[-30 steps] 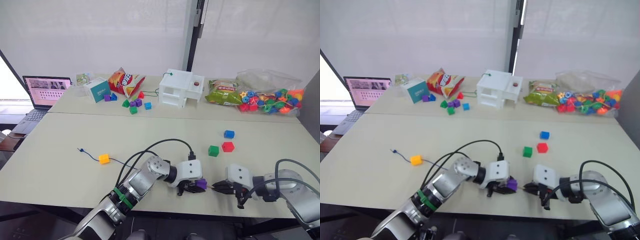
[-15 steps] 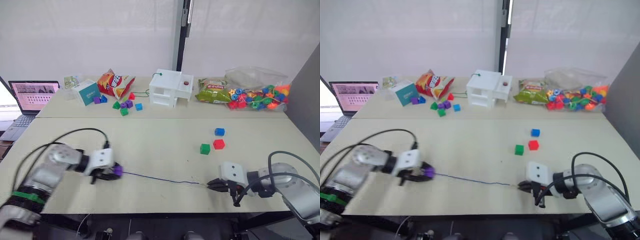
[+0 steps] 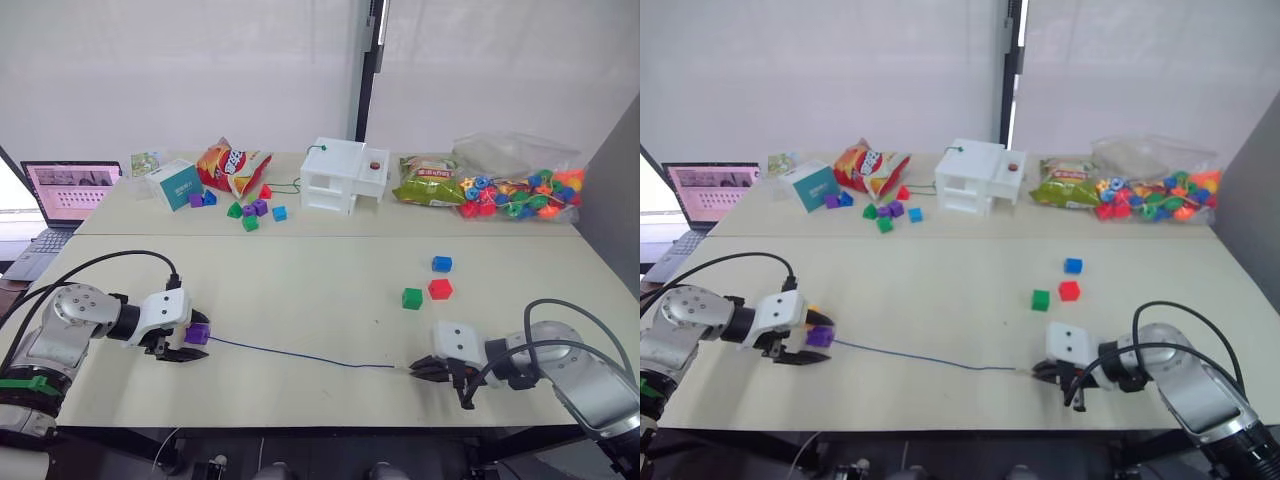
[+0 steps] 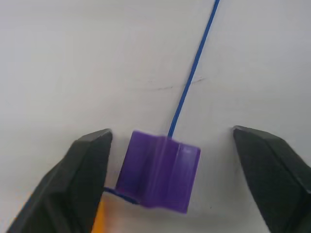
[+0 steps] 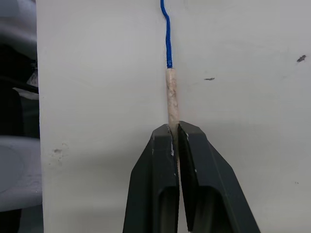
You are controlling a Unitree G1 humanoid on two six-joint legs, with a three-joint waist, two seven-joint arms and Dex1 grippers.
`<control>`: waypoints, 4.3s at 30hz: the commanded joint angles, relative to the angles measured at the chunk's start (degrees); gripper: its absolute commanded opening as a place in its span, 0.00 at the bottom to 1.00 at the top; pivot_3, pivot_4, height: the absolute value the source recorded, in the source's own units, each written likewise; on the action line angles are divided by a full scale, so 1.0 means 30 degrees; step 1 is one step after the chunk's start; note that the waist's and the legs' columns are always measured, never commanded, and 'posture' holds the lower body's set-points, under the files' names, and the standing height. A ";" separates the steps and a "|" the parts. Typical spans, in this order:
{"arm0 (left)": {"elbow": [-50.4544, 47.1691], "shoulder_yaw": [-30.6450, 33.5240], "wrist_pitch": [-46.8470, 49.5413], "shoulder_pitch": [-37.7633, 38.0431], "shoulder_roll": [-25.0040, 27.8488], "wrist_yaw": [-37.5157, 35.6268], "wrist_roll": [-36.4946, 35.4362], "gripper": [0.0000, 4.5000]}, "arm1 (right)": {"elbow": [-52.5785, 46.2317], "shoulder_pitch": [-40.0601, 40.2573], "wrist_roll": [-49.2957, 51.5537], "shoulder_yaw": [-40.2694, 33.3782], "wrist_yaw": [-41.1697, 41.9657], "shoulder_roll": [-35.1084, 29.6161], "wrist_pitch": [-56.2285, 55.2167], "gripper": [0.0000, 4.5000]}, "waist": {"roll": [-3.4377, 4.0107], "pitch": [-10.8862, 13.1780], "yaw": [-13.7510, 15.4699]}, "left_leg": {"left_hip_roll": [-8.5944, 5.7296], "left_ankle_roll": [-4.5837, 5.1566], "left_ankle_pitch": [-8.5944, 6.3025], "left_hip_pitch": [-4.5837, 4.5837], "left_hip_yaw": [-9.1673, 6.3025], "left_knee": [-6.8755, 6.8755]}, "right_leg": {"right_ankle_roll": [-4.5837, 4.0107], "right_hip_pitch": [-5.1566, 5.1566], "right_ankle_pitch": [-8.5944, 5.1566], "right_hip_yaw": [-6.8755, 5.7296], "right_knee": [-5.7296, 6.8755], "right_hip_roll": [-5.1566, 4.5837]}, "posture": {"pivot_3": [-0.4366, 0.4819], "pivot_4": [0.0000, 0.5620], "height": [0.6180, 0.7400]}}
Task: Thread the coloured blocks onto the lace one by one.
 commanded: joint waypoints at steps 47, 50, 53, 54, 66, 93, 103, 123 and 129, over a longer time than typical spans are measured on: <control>-0.3555 -0.6363 0.3322 -0.1892 -1.4456 0.6978 0.2123 0.00 | -0.2342 -0.1617 -0.0083 0.1151 -0.0677 0.0274 0.3643 0.00 | -0.0075 0.0047 0.0359 | -0.0062 0.0009 -0.0004 0.0021 -0.0058 0.0083 | 0.0023 0.0073 0.0001 0.0003 -0.0007 -0.0029 | 0.48 0.27 1.00; -0.3628 -0.6348 0.3334 -0.1835 -1.4486 0.6963 0.2107 0.00 | -0.2349 -0.1596 -0.0093 0.1192 -0.0663 0.0245 0.3656 0.00 | -0.0075 0.0047 0.0357 | -0.0061 0.0009 -0.0004 0.0022 -0.0058 0.0081 | 0.0023 0.0072 0.0001 0.0004 -0.0006 -0.0026 | 0.48 0.27 1.00; -0.3855 -0.6279 0.3487 -0.1843 -1.4456 0.6928 0.2018 0.00 | -0.2373 -0.1375 -0.0146 0.1334 -0.0475 0.0070 0.3559 0.00 | -0.0075 0.0047 0.0381 | -0.0064 0.0009 -0.0005 0.0020 -0.0058 0.0083 | 0.0023 0.0073 0.0001 0.0004 -0.0007 -0.0030 | 0.48 0.27 1.00; -0.3908 -0.6255 0.3536 -0.1850 -1.4445 0.6913 0.1997 0.00 | -0.2370 -0.1325 -0.0158 0.1350 -0.0467 0.0048 0.3544 0.00 | -0.0075 0.0047 0.0381 | -0.0064 0.0009 -0.0004 0.0019 -0.0059 0.0083 | 0.0023 0.0073 0.0002 0.0004 -0.0007 -0.0031 | 0.48 0.27 1.00; -0.4390 -0.6017 0.4069 -0.1730 -1.4066 0.6457 0.1721 0.00 | -0.2177 -0.1136 0.0021 0.1080 -0.0967 0.0509 0.3375 0.21 | -0.0074 0.0047 0.0367 | -0.0061 0.0009 -0.0004 0.0021 -0.0064 0.0082 | 0.0023 0.0073 0.0001 0.0003 -0.0008 -0.0028 | 0.48 0.27 1.00; -0.6107 -0.5679 0.5387 -0.0868 -1.2153 0.6331 0.1510 0.00 | -0.0114 0.2959 -0.1388 -0.7723 -1.8328 1.2791 0.2499 0.67 | -0.0036 0.0032 0.0209 | -0.0073 -0.0022 0.0014 0.0070 -0.0069 0.0046 | 0.0020 0.0071 0.0000 0.0029 0.0044 -0.0009 | 0.48 0.27 1.00; -0.6630 -0.5582 0.5773 -0.0650 -1.2050 0.6682 0.1524 0.00 | 0.7049 -0.1618 -0.1684 -0.7536 -1.8548 1.2481 -0.0871 0.67 | -0.0030 0.0033 0.0147 | -0.0077 -0.0020 0.0015 0.0070 -0.0059 0.0037 | 0.0020 0.0074 0.0001 0.0029 0.0036 -0.0004 | 0.48 0.27 1.00; -0.5820 -0.5399 0.5399 -0.0883 -1.2023 0.6751 0.1486 0.00 | -1.1069 0.8250 0.1544 -0.6395 -1.8720 1.2847 0.4308 0.26 | 0.0029 0.0020 0.0319 | -0.0074 -0.0010 0.0008 0.0037 -0.0076 0.0035 | 0.0025 0.0062 -0.0002 0.0028 0.0023 -0.0011 | 0.48 0.27 1.00; -0.5647 -0.5402 0.5321 -0.0890 -1.2187 0.6664 0.1440 0.00 | -1.3244 1.1769 0.0965 -0.3057 -1.9069 1.2566 0.5755 0.26 | 0.0028 0.0019 0.0677 | -0.0067 -0.0006 0.0007 0.0072 -0.0116 0.0057 | 0.0032 0.0113 -0.0024 -0.0027 0.0006 -0.0006 | 0.48 0.27 1.00</control>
